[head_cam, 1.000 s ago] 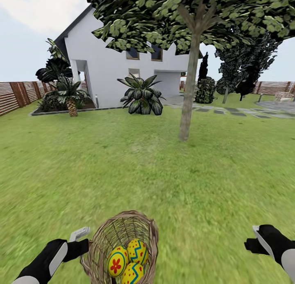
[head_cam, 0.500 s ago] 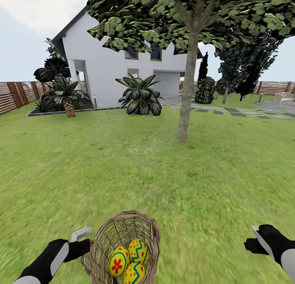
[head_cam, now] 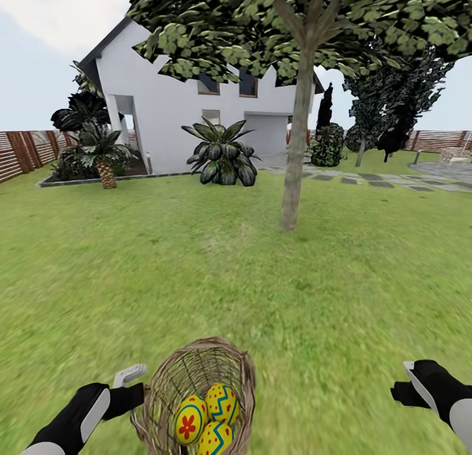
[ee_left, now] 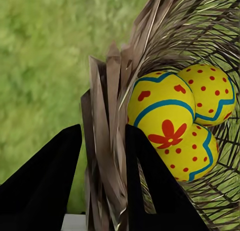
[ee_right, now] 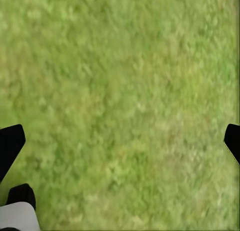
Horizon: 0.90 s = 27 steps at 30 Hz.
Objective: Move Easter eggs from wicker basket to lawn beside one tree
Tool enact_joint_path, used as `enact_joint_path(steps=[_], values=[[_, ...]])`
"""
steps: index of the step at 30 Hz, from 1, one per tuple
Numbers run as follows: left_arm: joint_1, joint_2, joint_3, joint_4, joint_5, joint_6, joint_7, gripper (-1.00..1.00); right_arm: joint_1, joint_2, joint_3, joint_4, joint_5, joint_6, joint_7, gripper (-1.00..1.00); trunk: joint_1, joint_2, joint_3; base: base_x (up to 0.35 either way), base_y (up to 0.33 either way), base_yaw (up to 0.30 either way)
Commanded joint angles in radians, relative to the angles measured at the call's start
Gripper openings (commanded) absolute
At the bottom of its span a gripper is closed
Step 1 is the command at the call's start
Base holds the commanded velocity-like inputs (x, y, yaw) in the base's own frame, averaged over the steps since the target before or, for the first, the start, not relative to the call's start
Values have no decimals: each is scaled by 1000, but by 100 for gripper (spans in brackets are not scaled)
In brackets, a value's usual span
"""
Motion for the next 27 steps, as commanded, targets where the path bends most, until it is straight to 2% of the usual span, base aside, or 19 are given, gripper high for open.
enact_joint_path(steps=[1, 27], values=[[-1, -1, 6, -2, 10, 8, -4, -100, -1, -1, 9, -1, -5, 5, 2, 100, 1, -2, -2, 264, -213, 0], [-1, 1, 7, -2, 10, 9, -5, -100, -1, 2, 12, 0, -4, 5, 2, 100, 1, -2, -2, 265, -212, 0]])
